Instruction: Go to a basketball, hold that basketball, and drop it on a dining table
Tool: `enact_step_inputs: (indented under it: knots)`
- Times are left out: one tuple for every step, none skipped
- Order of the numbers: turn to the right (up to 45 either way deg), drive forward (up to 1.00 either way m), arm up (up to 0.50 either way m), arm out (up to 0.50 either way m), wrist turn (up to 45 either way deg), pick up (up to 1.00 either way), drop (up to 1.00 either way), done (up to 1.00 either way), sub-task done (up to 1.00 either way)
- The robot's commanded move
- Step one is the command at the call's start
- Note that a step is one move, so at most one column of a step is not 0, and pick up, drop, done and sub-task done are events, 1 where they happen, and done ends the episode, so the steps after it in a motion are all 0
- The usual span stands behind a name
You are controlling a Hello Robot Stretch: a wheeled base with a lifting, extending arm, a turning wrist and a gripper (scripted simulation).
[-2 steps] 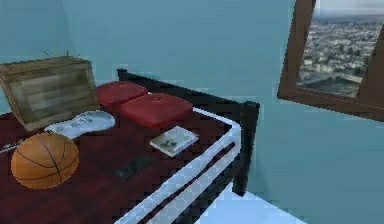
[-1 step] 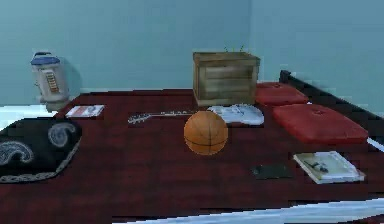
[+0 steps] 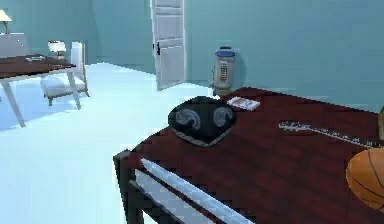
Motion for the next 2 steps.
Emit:
enact_step_inputs:
  knots:
    - [-36.0,0.00,0.00,0.00,0.0,0.00,0.00,0.00,0.00]
    - [45.0,0.00,0.00,0.00,0.0,0.00,0.00,0.00,0.00]
